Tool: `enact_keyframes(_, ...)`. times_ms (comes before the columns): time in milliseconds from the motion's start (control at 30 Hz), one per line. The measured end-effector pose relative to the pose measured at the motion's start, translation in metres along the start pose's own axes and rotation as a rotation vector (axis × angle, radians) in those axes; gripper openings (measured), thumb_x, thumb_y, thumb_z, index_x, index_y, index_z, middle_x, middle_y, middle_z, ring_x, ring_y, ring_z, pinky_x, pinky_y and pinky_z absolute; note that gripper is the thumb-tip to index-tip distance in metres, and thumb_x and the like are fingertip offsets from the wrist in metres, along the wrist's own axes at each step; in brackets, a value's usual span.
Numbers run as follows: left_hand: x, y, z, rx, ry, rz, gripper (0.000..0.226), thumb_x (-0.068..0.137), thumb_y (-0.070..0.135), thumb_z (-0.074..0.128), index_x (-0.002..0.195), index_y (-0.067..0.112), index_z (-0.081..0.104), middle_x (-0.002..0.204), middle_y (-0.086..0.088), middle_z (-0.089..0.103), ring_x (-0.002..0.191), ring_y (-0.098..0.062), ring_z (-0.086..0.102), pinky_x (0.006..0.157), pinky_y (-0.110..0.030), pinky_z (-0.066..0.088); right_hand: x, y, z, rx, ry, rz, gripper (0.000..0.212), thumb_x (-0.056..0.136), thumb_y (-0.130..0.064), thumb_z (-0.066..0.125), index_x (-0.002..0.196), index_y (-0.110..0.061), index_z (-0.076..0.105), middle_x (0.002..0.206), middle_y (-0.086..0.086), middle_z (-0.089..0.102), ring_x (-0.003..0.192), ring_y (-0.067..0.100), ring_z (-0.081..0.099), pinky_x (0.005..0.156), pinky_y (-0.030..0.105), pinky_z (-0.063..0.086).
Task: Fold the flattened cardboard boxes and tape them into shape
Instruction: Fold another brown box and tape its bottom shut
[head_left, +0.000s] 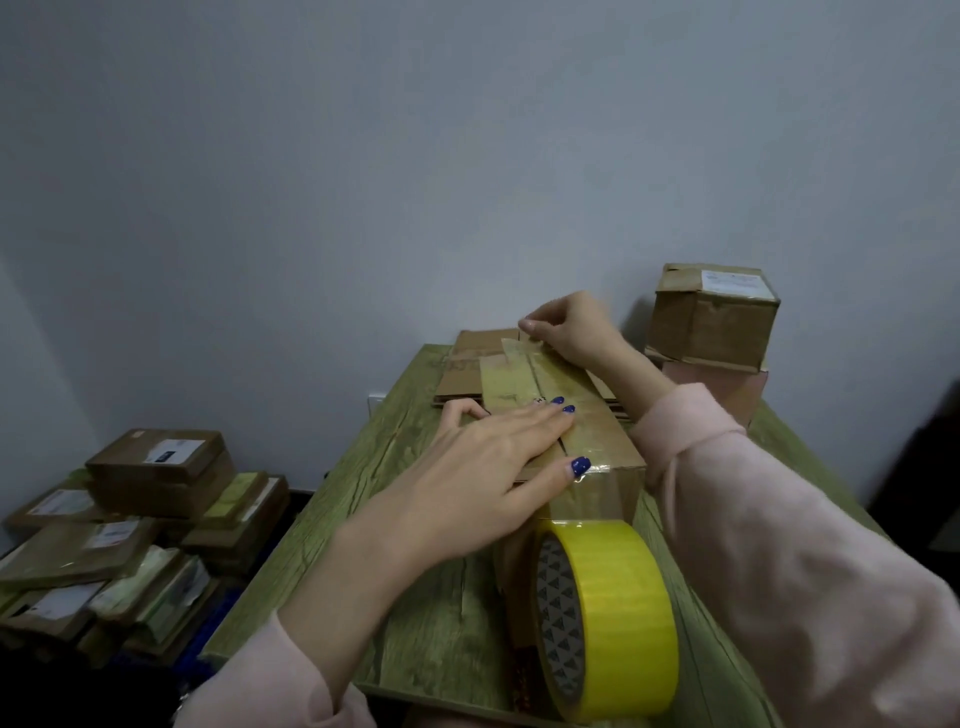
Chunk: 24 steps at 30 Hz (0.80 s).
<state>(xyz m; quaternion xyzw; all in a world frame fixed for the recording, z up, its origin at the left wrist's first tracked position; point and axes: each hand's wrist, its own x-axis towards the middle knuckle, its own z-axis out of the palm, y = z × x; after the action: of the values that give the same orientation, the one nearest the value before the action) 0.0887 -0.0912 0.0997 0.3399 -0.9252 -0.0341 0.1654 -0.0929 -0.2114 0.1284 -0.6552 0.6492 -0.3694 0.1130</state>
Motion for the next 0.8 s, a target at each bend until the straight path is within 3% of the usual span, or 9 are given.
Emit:
enact_keyframes(100,-0.001,-0.002,0.004,-0.001,0.023,0.011,0.067,0.089,0.061,0.010,0.148,0.031,0.024,0.153,0.018,0.022,0.138,0.010,0.014,0.106,-0.029,0.012,-0.034,-0.022,-0.017,-0.092,-0.128,-0.259,0.050,0.091,-0.041,0.058,0.134,-0.015,0.053,0.134,0.004,0.056,0.125,0.015,0.049,0.100,0.020,0.034)
enact_keyframes(200,-0.001,-0.004,0.006,-0.009,0.045,0.008,0.076,0.083,0.063,0.002,0.146,0.030,0.028,0.152,0.016,0.028,0.137,0.008,0.018,0.106,-0.028,0.011,-0.064,-0.023,-0.024,-0.284,-0.322,-0.350,0.073,0.090,-0.048,0.053,0.149,-0.016,0.027,0.155,0.000,0.027,0.143,0.012,0.021,0.113,0.023,0.015)
enact_keyframes(267,0.000,-0.002,0.008,-0.029,0.055,0.012,0.077,0.082,0.063,0.002,0.146,0.031,0.029,0.152,0.016,0.029,0.136,0.009,0.017,0.107,-0.028,0.010,-0.068,-0.014,-0.024,-0.200,-0.401,-0.237,0.082,0.087,-0.051,0.054,0.151,-0.016,0.018,0.157,-0.001,0.020,0.144,0.011,0.016,0.113,0.022,0.014)
enact_keyframes(367,0.001,-0.002,0.009,-0.034,0.068,0.018,0.075,0.083,0.062,0.003,0.146,0.031,0.029,0.152,0.018,0.026,0.137,0.011,0.015,0.107,-0.028,0.011,-0.059,-0.008,-0.024,-0.071,-0.412,-0.002,0.099,0.079,-0.055,0.064,0.152,-0.013,0.013,0.157,0.002,0.022,0.142,0.015,0.024,0.110,0.024,0.021)
enact_keyframes(433,0.000,-0.003,0.009,-0.035,0.077,0.022,0.073,0.085,0.061,0.006,0.145,0.031,0.031,0.151,0.018,0.027,0.137,0.010,0.017,0.106,-0.027,0.010,-0.050,-0.009,-0.023,-0.080,-0.414,0.037,0.099,0.076,-0.054,0.067,0.150,-0.008,0.020,0.153,0.006,0.031,0.138,0.019,0.033,0.108,0.026,0.026)
enact_keyframes(533,0.001,-0.003,0.010,-0.017,0.094,0.035,0.072,0.086,0.060,0.006,0.145,0.029,0.033,0.151,0.016,0.030,0.137,0.008,0.020,0.104,-0.024,0.009,-0.039,-0.013,-0.021,-0.033,-0.396,0.076,0.081,0.075,-0.046,0.072,0.138,-0.004,0.043,0.136,0.010,0.051,0.119,0.022,0.051,0.098,0.027,0.039)
enact_keyframes(600,0.003,-0.001,0.011,-0.003,0.103,0.044,0.073,0.086,0.059,0.005,0.144,0.028,0.034,0.150,0.014,0.031,0.137,0.006,0.022,0.103,-0.024,0.009,-0.030,-0.015,-0.022,-0.038,-0.430,0.136,0.083,0.072,-0.046,0.074,0.137,-0.005,0.044,0.129,0.007,0.055,0.109,0.019,0.054,0.088,0.025,0.046)
enact_keyframes(700,0.004,-0.001,0.011,-0.005,0.113,0.052,0.072,0.087,0.058,0.005,0.144,0.026,0.036,0.150,0.012,0.033,0.137,0.004,0.024,0.103,-0.024,0.010,-0.019,-0.017,-0.023,-0.062,-0.483,0.214,0.078,0.070,-0.050,0.073,0.132,-0.007,0.051,0.112,0.002,0.061,0.086,0.012,0.056,0.063,0.019,0.043)
enact_keyframes(800,0.004,-0.003,0.012,0.005,0.116,0.049,0.071,0.087,0.058,0.005,0.144,0.027,0.035,0.150,0.013,0.033,0.137,0.004,0.024,0.103,-0.024,0.009,-0.012,-0.012,-0.022,-0.044,-0.438,0.280,0.071,0.072,-0.054,0.071,0.124,-0.007,0.058,0.086,-0.005,0.057,0.073,0.006,0.052,0.053,0.020,0.039)
